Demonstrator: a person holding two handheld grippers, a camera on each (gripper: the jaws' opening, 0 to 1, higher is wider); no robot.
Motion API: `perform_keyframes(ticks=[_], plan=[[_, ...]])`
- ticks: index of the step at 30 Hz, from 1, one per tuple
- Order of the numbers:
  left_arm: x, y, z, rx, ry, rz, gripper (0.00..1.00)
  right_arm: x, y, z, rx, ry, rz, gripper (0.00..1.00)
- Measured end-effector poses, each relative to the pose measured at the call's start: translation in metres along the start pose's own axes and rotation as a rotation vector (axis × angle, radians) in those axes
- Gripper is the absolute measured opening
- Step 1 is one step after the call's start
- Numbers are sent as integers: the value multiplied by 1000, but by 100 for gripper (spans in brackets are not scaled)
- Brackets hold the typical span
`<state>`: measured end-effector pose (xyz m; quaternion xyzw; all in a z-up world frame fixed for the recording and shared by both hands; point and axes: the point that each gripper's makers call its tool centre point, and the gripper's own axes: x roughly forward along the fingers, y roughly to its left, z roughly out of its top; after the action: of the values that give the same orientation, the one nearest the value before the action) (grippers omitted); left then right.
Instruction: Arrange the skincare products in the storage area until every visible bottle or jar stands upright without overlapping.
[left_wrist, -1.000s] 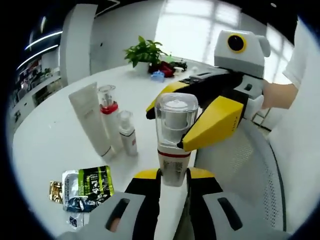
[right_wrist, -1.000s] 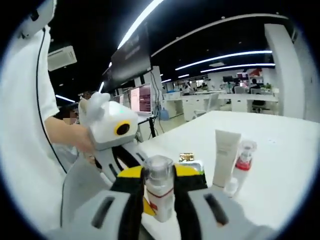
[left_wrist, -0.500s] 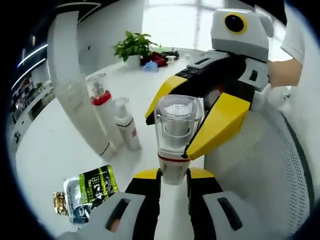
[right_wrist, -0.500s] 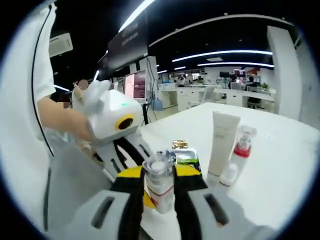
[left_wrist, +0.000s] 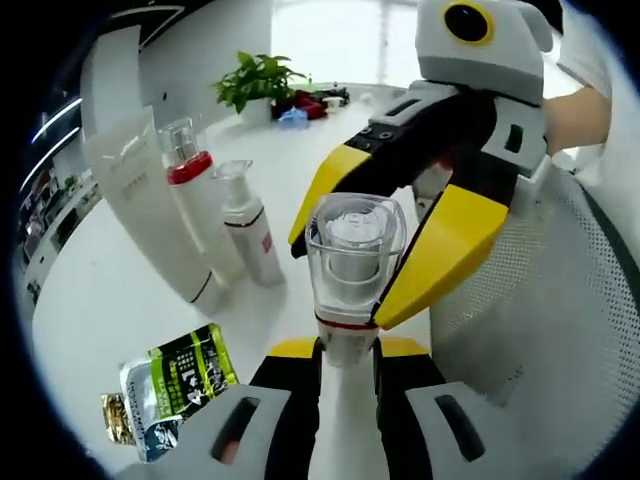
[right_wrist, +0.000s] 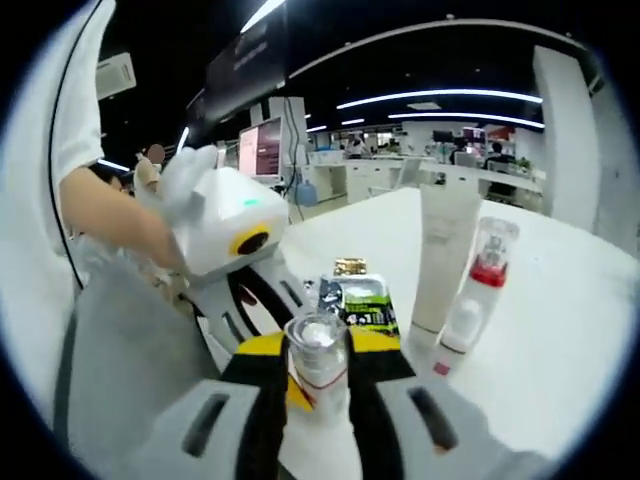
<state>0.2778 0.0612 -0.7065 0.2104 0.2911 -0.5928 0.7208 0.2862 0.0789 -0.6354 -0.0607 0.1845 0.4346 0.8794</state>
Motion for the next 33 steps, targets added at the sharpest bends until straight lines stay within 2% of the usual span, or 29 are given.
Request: perform_keyframes(ticks=[18, 33], plan=[[11, 8, -6, 28, 20, -26, 16, 7, -9, -10, 17, 29, -14, 22], [16, 17, -1, 34, 1, -32, 16, 10, -21, -9, 45, 24, -34, 25]])
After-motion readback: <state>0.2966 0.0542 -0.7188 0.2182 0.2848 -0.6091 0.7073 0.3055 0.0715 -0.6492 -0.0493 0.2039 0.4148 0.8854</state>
